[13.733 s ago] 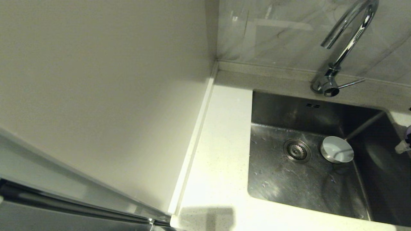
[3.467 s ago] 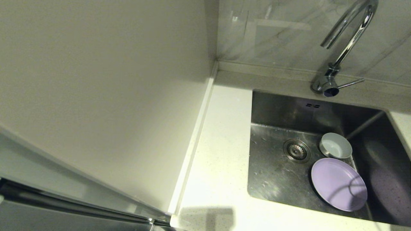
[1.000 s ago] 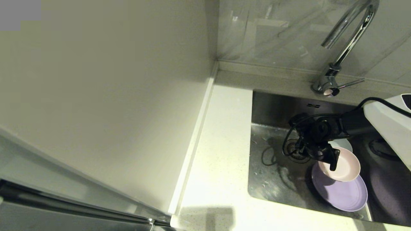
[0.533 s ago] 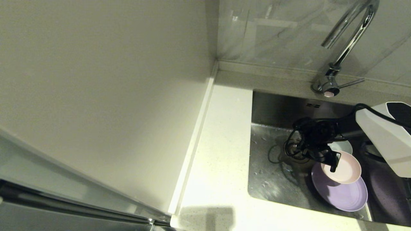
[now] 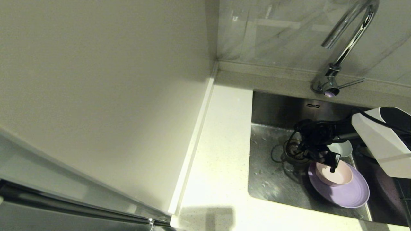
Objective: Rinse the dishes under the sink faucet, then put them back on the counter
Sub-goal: Put a bowl into the sink
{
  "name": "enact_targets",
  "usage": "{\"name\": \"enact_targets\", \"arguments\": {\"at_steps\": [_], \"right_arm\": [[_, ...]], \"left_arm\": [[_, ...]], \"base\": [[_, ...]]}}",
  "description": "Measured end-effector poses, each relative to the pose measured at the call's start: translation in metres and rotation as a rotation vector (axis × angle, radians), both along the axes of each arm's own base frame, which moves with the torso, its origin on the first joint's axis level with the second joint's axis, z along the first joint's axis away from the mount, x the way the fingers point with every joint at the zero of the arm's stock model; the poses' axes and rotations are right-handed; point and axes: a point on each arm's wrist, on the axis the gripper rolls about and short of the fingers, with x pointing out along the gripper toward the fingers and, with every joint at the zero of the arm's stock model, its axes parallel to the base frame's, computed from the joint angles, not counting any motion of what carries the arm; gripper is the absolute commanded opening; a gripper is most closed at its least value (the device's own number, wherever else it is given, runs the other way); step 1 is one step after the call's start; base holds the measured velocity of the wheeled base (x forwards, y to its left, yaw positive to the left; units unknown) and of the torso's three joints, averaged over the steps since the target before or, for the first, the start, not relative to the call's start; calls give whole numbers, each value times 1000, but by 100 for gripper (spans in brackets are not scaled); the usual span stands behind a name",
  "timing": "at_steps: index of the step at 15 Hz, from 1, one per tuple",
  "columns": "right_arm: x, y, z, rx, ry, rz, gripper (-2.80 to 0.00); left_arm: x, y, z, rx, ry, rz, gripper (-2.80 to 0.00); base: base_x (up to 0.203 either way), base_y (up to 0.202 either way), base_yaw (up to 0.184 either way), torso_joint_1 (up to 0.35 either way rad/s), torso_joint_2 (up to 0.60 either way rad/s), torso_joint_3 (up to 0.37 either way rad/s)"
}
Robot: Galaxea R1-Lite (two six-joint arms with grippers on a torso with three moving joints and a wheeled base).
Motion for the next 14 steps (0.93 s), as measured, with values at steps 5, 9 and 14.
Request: {"name": "enact_targets", "arguments": {"at_steps": [5, 9, 14], "right_arm": [[-2, -2, 8, 1, -12, -7, 0], [-27, -3, 57, 16, -72, -17, 0], [-108, -8, 149, 34, -189, 9, 0]], "left_arm": [[0, 0, 0, 0, 0, 0, -280], [0, 0, 0, 0, 0, 0, -280], [0, 0, 0, 0, 0, 0, -280]], "base": [[0, 0, 0, 0, 0, 0], [0, 0, 0, 0, 0, 0], [0, 0, 0, 0, 0, 0]]}}
